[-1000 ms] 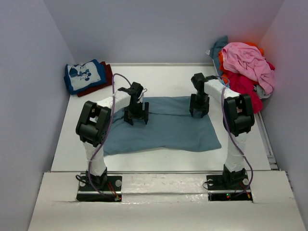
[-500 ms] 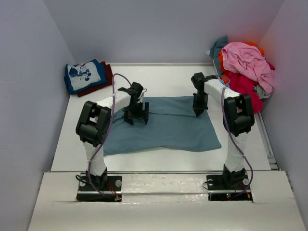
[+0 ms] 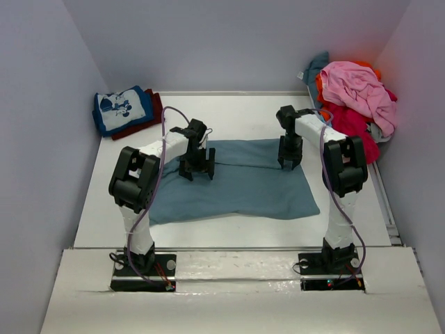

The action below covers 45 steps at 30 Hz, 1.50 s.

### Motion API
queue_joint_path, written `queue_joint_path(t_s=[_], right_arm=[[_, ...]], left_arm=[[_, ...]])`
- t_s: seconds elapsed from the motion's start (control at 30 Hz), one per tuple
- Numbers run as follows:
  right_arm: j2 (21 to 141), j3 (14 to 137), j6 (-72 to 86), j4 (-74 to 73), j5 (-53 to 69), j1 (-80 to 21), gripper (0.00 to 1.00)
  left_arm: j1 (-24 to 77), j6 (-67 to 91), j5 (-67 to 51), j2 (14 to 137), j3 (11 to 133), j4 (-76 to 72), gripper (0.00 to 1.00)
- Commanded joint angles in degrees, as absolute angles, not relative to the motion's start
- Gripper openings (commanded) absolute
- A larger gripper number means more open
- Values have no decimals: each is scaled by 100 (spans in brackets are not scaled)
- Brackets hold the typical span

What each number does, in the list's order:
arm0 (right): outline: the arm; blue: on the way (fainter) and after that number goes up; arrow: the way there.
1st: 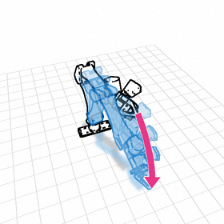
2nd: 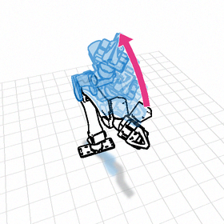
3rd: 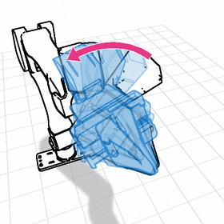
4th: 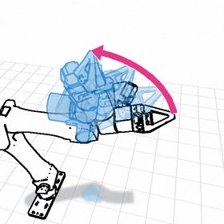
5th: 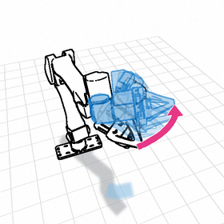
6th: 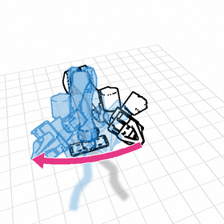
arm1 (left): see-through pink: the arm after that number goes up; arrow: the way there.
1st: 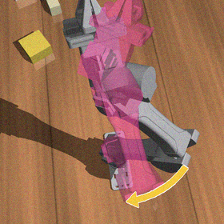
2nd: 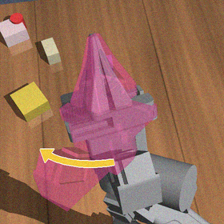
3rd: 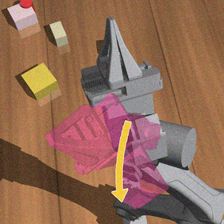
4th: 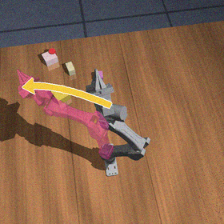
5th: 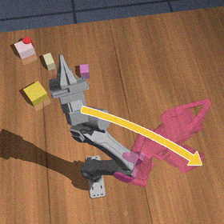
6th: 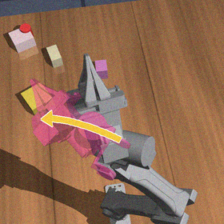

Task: Fold and stack the t-shirts
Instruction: Fold the flattened tshirt in 1/3 of the way

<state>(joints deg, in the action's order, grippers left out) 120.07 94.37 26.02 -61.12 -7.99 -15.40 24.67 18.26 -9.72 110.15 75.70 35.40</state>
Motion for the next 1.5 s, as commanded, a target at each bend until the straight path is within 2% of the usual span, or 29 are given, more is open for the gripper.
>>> queue_joint_path(t_s=[0.0,0.53,0.63,0.7,0.77,1.47], right_arm=[[12058,9492,2628,-6153,-1011,-1512,46],[12498,10037,2452,-6161,-1090,-1406,44],[12463,10046,2452,-6170,-1090,-1406,30],[12428,9985,2461,-6153,-1099,-1406,14],[12410,9932,2470,-6161,-1116,-1406,7],[12138,10072,2531,-6381,-1591,-1002,7]], left_arm=[[2549,1802,-1327,11145,7295,3401,92],[2549,1819,-1345,11153,7251,3401,92],[2549,1811,-1345,11153,7242,3401,92],[2549,1802,-1336,11162,7225,3393,92],[2549,1802,-1336,11171,7216,3401,92],[2549,1802,-1310,11197,7172,3366,92]])
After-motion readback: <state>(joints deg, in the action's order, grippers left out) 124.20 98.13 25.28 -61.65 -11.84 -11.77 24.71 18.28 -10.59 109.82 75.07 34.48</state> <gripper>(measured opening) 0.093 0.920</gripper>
